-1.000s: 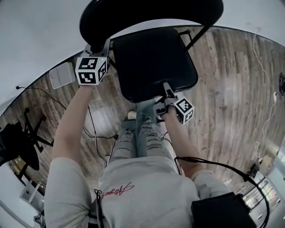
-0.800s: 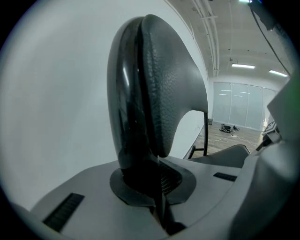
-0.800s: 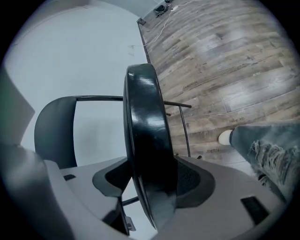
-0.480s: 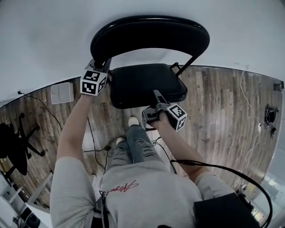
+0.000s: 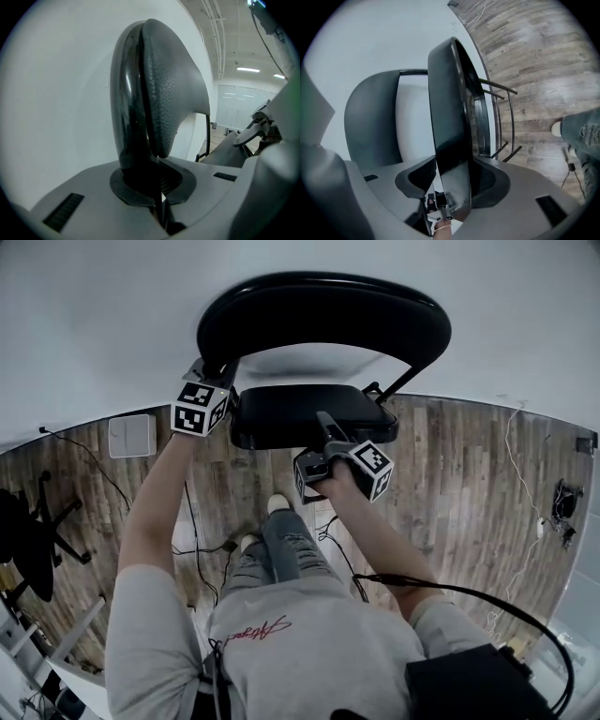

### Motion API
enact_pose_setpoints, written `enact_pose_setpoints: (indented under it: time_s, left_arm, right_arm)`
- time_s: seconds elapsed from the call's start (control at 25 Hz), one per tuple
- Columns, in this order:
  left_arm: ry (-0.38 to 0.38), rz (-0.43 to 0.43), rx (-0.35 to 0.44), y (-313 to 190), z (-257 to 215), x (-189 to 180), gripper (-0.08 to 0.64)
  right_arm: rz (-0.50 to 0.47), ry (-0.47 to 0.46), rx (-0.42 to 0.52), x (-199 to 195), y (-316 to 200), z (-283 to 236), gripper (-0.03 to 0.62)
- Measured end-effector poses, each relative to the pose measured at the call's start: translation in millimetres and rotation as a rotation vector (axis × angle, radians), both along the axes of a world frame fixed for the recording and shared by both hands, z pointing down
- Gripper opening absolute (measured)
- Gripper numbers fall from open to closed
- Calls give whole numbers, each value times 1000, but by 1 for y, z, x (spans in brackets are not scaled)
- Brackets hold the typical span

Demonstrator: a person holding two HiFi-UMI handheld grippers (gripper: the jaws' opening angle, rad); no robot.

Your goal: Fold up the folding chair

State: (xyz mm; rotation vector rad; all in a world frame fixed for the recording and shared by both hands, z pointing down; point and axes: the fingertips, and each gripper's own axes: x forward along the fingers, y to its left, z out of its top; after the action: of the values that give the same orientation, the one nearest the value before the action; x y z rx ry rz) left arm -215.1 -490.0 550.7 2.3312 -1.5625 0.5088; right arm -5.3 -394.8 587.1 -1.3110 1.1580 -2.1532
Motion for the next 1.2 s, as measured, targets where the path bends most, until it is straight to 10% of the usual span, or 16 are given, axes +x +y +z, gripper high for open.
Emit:
enact_pose_setpoints:
  time_s: [0.16,0.88,1.2]
  left_arm:
    - [-6,-9,5,-4,-2,1,17]
    - [-160,78,35,-17,-8,-8,18]
    - [-200,203,-67,-2,-2,-11,113]
  right_arm:
    - [-161,55,34,-21,-25,-3,197]
    - [-73,14,-78,-50,-109,-11,155]
    - [-151,87,220,-52,-106,-23,188]
